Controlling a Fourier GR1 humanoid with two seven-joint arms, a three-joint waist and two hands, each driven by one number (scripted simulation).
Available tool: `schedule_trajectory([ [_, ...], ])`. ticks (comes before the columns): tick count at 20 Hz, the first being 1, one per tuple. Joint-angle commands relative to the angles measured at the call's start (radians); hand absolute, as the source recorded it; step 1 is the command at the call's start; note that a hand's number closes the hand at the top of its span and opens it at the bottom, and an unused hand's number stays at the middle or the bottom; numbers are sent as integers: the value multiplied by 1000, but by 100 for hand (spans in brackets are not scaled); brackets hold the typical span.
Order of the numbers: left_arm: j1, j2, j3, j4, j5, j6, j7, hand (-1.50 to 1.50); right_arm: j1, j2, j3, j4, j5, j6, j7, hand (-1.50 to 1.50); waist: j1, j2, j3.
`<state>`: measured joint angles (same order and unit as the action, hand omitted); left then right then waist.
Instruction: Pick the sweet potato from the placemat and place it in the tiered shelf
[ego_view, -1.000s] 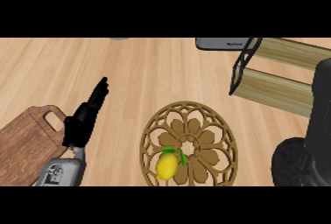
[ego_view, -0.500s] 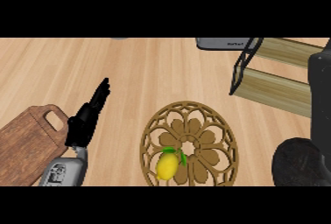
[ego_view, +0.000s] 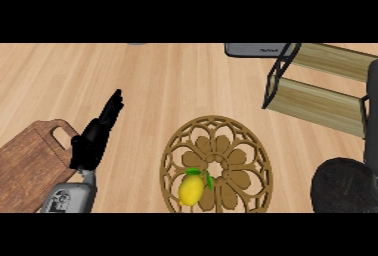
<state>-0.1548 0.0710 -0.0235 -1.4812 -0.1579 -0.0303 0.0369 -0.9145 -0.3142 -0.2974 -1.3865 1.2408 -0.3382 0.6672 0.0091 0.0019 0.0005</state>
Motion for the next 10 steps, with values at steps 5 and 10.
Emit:
schedule_trajectory([
  [5, -17, -3, 8, 20, 6, -9, 8, 0, -27, -69, -49, 185, -123, -137, -121, 150, 0, 0, 0],
  [10, -13, 2, 19, 23, 4, -1, -12, 0, 74, -100, -50, 84, 112, -20, 146, -150, -15, -5, -1],
])
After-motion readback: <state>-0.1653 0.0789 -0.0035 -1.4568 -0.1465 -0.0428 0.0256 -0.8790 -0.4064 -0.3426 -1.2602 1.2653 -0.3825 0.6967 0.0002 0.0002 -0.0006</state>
